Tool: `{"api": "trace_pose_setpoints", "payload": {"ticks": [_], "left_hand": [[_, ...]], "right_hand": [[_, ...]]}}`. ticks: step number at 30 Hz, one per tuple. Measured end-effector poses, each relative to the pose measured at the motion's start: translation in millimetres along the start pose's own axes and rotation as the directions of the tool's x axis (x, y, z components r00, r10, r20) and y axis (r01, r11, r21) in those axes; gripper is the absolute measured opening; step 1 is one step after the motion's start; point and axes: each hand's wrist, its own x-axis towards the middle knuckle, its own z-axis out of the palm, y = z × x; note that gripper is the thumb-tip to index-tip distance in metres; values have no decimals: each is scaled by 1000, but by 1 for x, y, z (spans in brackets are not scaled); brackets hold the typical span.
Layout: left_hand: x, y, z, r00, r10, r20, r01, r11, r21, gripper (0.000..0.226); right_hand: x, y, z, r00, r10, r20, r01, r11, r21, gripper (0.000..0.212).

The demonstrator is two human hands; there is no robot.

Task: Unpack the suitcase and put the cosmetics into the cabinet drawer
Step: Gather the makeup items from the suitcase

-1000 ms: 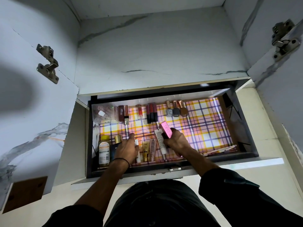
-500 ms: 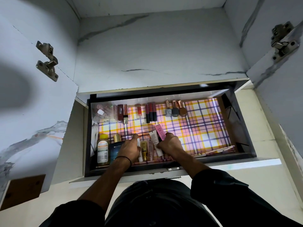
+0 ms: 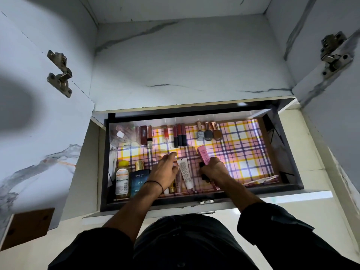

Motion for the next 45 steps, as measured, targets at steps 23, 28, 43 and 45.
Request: {"api": "trace_pose_setpoints", "payload": {"ticks": [23,28,43,45], "left_hand": [[0,-15,-14,986,-159,-53,88,762,-642,28],[-4,-12,-23,979,-201,28,146,602,-785,22],[22,-19,-30,892,-370,-259,184,822,-540,25],[35,-14,-40,861,-383,-333,215,870,-445,24]], "right_hand": [[-16,-33,11,973,-198,120,125,885,448,15],[-19,-50,22,954,-248,165,135,853,503,22],[-19,-53,13,980,-198,21,156,829,537,12],[-18,-49,11,982,-187,25,145,835,530,12]]}}
